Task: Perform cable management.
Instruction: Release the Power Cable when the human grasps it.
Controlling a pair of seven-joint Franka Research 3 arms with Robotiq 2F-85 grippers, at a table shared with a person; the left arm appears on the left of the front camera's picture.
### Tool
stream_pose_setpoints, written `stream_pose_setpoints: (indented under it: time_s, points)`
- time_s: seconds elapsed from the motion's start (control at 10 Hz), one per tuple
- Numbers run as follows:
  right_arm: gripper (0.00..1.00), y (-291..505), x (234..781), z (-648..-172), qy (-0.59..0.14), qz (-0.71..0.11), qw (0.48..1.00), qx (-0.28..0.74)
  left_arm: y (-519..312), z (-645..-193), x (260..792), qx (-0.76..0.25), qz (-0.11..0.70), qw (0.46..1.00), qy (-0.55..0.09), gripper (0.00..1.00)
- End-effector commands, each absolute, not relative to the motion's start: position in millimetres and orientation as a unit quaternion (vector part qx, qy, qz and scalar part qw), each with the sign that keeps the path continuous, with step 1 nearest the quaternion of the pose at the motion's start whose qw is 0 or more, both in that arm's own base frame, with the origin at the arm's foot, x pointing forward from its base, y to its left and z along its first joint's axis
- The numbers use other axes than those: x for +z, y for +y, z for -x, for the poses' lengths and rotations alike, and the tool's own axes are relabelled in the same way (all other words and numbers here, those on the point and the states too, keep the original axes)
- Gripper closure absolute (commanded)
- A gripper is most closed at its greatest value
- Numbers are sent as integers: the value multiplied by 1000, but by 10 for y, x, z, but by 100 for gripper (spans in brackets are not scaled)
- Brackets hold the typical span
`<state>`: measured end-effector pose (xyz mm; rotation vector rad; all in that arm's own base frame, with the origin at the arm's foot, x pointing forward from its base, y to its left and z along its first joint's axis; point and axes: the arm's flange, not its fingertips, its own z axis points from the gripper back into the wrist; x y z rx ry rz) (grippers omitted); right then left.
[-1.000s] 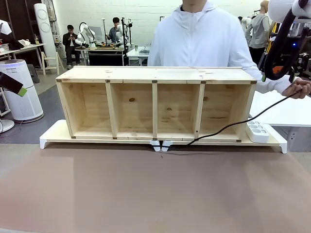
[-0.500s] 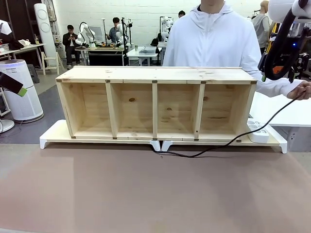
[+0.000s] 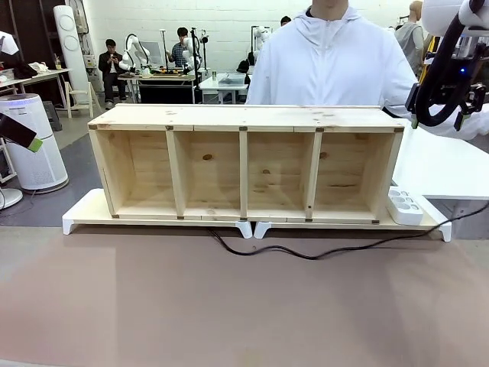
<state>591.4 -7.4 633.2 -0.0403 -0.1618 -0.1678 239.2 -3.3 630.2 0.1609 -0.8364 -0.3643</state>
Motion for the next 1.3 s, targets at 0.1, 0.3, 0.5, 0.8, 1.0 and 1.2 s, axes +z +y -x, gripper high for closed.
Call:
stream_pose_setpoints:
  time_s: [0.1, 0.3, 0.5, 0.8, 1.0, 1.2]
  points:
    - [0, -72, 6322, -5907, -77, 20, 993, -87, -37, -2412, 6305, -175, -79, 894, -406, 0]
    - [0, -72, 6322, -5907, -77, 20, 993, -87, -37, -2412, 6305, -175, -79, 894, -406, 0]
    - [0, -72, 6322, -5907, -77, 20, 993, -87, -37, -2412, 6305, -175, -79, 894, -406, 0]
    - [0, -72, 6322, -5907, -77, 20, 993, -87, -37, -2412, 6305, -175, -79, 894, -406, 0]
    - [0, -72, 6322, -5907, -77, 20, 993, -87, -37, -2412, 6305, -175, -79, 894, -406, 0]
    - [0, -72, 6322, -5907, -77, 20, 993, -87, -37, -2412, 6305, -175, -79, 894, -406, 0]
